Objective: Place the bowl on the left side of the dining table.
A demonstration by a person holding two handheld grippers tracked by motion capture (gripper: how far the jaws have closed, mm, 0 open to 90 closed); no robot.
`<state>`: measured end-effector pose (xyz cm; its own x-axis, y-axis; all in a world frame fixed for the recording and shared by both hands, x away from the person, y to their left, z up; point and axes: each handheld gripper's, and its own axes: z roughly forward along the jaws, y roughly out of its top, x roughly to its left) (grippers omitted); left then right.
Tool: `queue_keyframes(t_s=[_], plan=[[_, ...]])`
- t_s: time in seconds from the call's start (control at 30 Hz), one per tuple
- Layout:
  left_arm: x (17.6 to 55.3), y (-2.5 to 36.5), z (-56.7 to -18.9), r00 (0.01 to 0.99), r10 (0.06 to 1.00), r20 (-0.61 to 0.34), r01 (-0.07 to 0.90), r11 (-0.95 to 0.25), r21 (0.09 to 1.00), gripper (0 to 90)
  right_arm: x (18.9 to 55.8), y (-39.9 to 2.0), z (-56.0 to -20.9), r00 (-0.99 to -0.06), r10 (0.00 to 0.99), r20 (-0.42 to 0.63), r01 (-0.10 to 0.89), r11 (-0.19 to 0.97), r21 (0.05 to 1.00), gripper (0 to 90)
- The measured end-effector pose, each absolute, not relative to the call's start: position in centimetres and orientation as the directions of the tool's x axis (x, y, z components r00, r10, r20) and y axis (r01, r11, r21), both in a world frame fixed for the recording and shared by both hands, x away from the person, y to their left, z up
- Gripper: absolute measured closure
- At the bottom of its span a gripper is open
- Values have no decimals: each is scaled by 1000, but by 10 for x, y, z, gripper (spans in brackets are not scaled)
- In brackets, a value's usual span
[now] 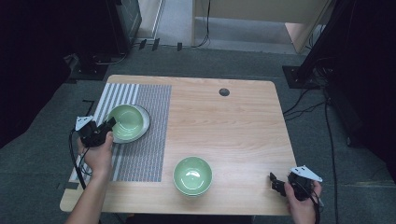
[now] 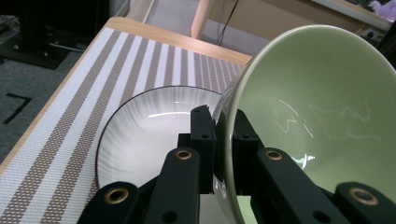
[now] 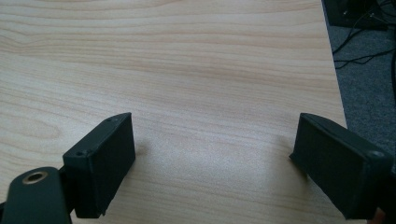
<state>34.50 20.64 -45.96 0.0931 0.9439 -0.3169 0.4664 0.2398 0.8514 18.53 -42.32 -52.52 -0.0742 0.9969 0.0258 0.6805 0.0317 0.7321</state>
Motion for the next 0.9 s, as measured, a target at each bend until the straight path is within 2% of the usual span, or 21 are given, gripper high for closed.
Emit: queue_keyframes(t_s=[0.73,0.9], plan=[[373,220,-469,9,958,-288,575,231,785,831,185,-423,-525,-76,997,27,682,32,731,118],[379,225,-471,-10,948,-319,609,259,750,831,185,-423,-525,-76,997,27,682,32,731,117]])
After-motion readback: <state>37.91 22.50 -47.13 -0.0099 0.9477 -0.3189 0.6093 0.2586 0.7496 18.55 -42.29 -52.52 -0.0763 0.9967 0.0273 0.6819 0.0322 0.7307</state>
